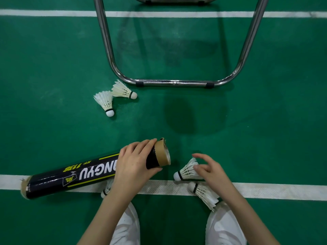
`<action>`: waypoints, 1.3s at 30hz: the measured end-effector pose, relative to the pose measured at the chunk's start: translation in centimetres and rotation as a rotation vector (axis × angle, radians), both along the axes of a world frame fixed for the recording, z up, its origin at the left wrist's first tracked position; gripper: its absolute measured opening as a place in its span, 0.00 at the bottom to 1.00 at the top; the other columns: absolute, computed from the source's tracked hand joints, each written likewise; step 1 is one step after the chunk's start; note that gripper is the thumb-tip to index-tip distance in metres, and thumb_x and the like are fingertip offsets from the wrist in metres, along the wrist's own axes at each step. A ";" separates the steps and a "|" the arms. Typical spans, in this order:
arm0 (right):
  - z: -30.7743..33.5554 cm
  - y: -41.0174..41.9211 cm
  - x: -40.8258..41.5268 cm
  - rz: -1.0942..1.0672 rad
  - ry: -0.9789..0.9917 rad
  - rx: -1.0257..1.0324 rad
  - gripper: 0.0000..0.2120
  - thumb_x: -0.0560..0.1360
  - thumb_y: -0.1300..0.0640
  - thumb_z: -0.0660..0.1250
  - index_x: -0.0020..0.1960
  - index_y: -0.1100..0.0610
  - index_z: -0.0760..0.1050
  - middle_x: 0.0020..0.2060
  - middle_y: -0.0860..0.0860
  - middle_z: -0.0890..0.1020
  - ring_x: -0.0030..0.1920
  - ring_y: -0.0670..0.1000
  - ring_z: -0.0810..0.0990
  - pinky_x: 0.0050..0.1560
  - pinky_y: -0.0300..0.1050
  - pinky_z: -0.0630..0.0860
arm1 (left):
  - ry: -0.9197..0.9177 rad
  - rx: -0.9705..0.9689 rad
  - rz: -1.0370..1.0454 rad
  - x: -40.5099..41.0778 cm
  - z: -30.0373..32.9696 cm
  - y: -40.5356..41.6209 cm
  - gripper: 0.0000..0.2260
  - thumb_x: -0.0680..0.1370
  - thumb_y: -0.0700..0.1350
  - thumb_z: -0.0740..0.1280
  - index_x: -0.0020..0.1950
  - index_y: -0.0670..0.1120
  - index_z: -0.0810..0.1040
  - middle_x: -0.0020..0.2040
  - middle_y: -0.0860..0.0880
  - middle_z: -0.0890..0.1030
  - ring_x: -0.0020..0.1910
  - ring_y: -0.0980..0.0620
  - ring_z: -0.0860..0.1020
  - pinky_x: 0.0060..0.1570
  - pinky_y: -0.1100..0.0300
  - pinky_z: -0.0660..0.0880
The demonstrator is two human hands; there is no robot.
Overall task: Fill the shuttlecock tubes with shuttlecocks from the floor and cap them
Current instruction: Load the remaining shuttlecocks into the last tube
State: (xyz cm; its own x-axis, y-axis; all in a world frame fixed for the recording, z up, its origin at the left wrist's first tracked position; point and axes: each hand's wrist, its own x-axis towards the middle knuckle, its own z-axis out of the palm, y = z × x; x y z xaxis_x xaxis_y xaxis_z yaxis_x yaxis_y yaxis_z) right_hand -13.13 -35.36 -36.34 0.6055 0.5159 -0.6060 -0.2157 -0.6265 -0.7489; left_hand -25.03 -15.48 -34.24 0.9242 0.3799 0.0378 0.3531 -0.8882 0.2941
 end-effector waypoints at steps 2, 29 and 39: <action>0.5 0.5 0.3 -0.027 -0.015 0.031 0.13 0.77 0.58 0.63 0.60 0.46 0.72 0.43 0.65 0.81 0.47 0.60 0.79 0.51 0.43 0.76 | 0.000 -0.004 0.000 0.0 0.0 0.0 0.38 0.55 0.55 0.80 0.63 0.48 0.75 0.55 0.51 0.80 0.50 0.46 0.78 0.50 0.51 0.72; 3.8 7.0 -3.4 -0.164 0.067 0.435 0.17 0.73 0.66 0.67 0.53 0.46 0.72 0.36 0.49 0.82 0.40 0.44 0.80 0.46 0.37 0.75 | -0.002 -0.021 -0.001 0.0 0.1 -0.1 0.37 0.57 0.56 0.79 0.64 0.49 0.74 0.56 0.52 0.80 0.50 0.47 0.77 0.49 0.52 0.71; 3.8 8.0 -3.4 0.098 0.020 0.397 0.26 0.69 0.65 0.65 0.59 0.40 0.68 0.55 0.44 0.78 0.57 0.49 0.77 0.61 0.52 0.74 | -0.051 0.018 -0.033 0.2 -0.1 -0.4 0.26 0.61 0.55 0.62 0.54 0.45 0.78 0.52 0.48 0.81 0.46 0.43 0.79 0.45 0.50 0.74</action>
State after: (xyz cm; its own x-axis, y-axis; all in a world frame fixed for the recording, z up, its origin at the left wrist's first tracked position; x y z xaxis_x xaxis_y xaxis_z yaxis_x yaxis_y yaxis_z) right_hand -16.49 -27.37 -32.56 0.5324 0.7664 -0.3593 -0.1863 -0.3080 -0.9330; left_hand -24.87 -15.84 -34.32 0.9329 0.3482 0.0916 0.3087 -0.9044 0.2945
